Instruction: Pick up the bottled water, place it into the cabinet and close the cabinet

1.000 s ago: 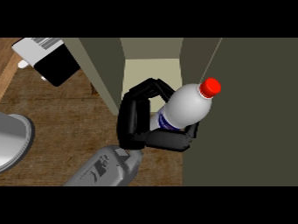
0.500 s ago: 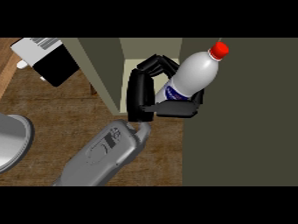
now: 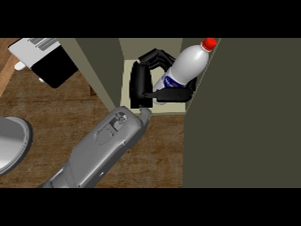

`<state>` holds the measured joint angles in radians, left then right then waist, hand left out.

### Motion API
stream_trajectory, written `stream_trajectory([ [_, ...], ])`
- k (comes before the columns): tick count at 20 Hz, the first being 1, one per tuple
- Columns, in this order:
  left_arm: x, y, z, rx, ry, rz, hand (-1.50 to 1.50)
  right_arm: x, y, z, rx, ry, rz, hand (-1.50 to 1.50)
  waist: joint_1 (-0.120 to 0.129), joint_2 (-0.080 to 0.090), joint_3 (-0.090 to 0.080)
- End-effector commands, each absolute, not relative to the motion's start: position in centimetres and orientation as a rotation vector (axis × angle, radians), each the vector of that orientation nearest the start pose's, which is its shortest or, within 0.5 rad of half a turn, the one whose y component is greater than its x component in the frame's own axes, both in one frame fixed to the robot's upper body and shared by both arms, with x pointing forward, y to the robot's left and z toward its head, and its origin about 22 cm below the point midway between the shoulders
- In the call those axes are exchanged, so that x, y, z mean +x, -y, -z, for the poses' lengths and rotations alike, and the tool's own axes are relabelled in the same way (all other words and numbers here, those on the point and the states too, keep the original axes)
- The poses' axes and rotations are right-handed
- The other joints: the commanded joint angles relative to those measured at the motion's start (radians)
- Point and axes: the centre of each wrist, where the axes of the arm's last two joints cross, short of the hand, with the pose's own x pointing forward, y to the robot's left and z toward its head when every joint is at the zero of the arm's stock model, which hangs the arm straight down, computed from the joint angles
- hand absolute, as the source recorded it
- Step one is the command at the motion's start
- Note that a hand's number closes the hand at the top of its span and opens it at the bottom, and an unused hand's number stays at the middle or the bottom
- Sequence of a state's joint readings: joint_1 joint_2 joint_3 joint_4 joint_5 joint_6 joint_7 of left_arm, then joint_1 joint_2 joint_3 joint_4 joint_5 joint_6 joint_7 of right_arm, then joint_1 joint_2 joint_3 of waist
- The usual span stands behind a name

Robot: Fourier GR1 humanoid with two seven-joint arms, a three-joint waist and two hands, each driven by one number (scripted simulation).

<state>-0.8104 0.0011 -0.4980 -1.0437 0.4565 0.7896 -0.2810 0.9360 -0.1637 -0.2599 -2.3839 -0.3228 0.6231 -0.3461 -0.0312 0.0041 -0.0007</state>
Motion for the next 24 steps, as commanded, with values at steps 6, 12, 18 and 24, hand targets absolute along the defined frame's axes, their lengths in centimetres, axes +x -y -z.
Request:
stream_trajectory([
  [6, 38.3, -5.3, -6.3, 0.072, 1.848, -0.182, 1.5, 2.9, 31.4, -11.9, 0.193, 1.918, -0.228, -1.5, -0.013, 0.008, -0.001],
  [12, 39.9, -6.9, -5.0, 0.094, 1.854, -0.184, 1.5, 1.3, 30.7, -12.5, 0.204, 1.908, -0.239, -1.5, -0.026, 0.003, -0.001],
  [18, 42.0, -6.2, -6.1, 0.264, 1.869, 0.02, 1.5, 3.4, 31.9, -11.7, 0.198, 1.919, -0.232, -1.5, -0.02, 0.01, 0.001],
  [24, 43.1, -7.2, -6.1, 0.336, 1.838, 0.07, -1.5, 3.1, 31.5, -12.1, 0.212, 1.916, -0.255, -1.5, -0.03, 0.015, 0.0],
])
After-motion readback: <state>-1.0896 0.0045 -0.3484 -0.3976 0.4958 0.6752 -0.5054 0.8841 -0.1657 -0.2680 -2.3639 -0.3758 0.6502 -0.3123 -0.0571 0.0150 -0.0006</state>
